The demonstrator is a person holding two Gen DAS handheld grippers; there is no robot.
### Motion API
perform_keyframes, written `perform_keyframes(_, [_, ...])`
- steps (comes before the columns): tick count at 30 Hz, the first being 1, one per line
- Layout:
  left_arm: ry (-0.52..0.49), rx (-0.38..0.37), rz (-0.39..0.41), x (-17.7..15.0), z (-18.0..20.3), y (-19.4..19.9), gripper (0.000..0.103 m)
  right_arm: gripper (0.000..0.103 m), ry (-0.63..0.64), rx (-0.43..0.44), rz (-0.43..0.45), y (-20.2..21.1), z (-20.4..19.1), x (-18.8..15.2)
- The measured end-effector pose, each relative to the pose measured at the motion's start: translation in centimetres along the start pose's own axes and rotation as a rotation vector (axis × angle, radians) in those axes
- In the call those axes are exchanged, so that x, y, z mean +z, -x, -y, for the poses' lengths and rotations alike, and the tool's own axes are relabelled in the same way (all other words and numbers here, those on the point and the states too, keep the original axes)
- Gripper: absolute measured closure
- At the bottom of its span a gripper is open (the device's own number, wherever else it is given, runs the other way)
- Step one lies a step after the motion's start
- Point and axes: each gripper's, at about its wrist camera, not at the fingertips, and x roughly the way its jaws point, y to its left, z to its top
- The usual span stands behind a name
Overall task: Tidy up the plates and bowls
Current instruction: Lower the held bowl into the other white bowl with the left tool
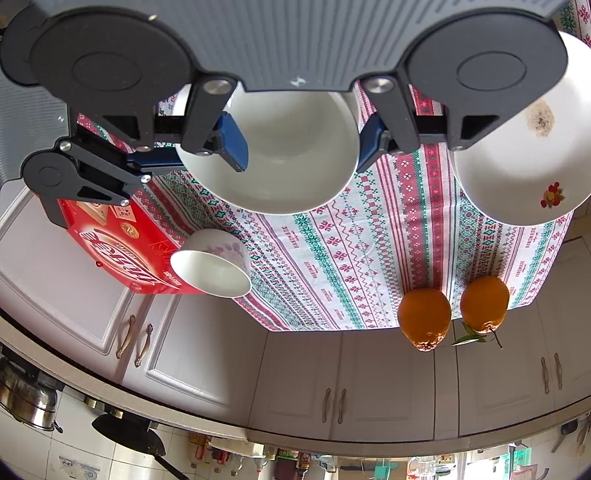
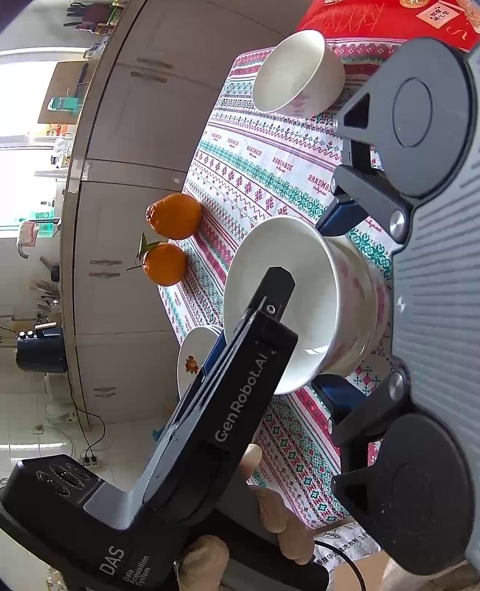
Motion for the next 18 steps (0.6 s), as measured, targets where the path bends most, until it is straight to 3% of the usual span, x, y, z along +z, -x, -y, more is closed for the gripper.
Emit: perform_keyframes(18, [0.009,-0.013,0.003,-0.37,-0.16,-0.5,0.042,0.017,0.01,-0.013,-0.014,-0.42,0.04,-0.21])
